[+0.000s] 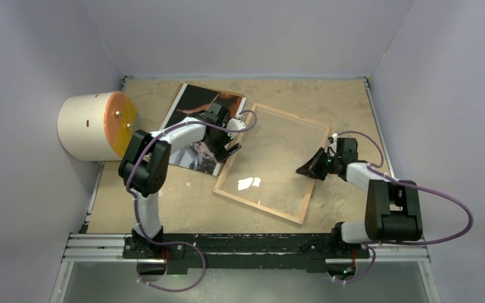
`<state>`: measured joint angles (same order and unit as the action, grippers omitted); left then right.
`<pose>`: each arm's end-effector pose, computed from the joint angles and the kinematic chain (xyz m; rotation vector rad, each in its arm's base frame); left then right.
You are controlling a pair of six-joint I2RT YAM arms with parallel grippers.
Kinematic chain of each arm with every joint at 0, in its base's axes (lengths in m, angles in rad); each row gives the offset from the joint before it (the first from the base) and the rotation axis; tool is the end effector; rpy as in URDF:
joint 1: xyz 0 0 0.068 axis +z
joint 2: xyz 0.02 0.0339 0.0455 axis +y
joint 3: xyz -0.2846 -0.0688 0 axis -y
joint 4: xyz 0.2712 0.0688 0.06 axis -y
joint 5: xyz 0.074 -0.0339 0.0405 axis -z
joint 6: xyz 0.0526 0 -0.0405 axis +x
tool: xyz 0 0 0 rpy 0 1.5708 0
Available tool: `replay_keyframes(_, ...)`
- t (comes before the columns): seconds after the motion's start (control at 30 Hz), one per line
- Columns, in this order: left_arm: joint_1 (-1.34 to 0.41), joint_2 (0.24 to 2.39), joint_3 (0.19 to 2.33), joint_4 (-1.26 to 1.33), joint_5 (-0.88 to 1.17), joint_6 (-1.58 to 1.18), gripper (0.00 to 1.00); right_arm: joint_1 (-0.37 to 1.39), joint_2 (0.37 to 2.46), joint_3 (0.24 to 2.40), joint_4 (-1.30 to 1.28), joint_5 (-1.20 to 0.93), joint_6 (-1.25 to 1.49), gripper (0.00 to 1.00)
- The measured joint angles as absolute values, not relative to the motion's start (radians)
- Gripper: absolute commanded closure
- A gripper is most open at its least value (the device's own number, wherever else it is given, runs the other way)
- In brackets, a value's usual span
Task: Put the photo into the frame
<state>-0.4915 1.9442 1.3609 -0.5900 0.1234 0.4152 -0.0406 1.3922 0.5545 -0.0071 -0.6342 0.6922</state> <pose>0.3779 -0.2096 0.1628 1.2321 2.4510 -0.1904 0.2738 0.0201 0.1452 0.5922 2.3952 1.0589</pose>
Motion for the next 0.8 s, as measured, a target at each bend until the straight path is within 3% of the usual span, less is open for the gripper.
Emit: replay_keyframes(0.8,-0.487,1.913,1.504,-0.658,0.209,0.468,0.01,-0.039,1.393,0.66,-0.158,-0.596,0.615,1.0)
